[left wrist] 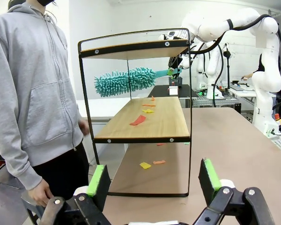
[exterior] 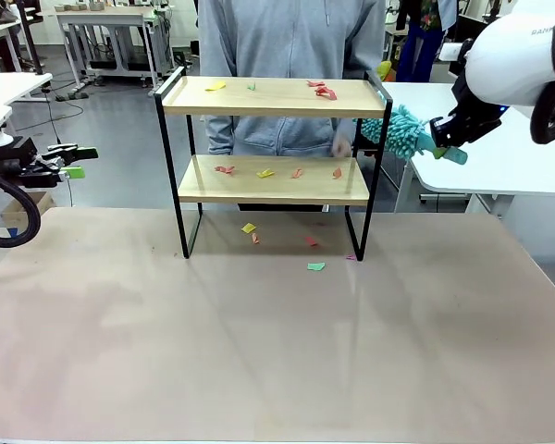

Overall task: Clean the shelf.
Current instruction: Clean the specific section of the Shelf indicated by the human with the Duster.

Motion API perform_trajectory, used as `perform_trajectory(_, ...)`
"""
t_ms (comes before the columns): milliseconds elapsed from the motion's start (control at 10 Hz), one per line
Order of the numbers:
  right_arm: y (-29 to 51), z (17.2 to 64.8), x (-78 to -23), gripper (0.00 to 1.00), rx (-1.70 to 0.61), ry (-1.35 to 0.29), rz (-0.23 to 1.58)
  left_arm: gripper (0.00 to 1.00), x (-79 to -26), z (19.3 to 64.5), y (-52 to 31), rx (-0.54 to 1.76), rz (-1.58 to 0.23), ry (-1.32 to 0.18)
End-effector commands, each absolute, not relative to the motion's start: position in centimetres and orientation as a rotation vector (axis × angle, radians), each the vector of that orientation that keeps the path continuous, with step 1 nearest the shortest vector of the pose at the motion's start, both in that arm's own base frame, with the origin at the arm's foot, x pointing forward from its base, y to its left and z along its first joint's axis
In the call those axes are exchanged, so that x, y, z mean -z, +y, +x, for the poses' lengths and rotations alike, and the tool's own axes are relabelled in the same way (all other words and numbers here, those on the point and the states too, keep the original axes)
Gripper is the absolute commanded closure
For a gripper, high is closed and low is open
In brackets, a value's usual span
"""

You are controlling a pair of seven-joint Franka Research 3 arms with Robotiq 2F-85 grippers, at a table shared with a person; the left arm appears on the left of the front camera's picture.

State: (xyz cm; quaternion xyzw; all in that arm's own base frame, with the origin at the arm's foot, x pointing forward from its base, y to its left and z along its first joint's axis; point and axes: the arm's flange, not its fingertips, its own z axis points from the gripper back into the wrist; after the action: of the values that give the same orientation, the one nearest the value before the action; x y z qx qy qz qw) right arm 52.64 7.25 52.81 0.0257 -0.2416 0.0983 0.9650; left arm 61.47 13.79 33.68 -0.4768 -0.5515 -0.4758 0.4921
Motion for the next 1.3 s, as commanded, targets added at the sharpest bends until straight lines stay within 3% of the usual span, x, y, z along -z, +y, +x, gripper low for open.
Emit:
perform_trajectory(0, 7.1, 52.6, -53.0, 1.00, -0.205, -0.494, 0.048, 0.00, -34.0, 61.3, 13.8, 1.161, -1.151, -1.352)
perform_trajectory(500, 7.1, 52.6, -53.0, 1.00, -0.205, -0.494, 0.048, 0.00, -34.0, 61.3, 13.8, 1.161, -1.151, -1.352)
perform_trajectory(600, 7.3, 52.6, -52.8, 0.87, -0.199, -0.489, 0.052, 0.00, -34.0, 61.3, 13.8, 1.161, -1.151, -1.352)
perform_trajectory(1200, -3.5, 49.2, -58.8, 0.87, -0.342, -0.224, -0.158, 0.00, -34.0, 61.3, 13.8, 1.161, -1.151, -1.352)
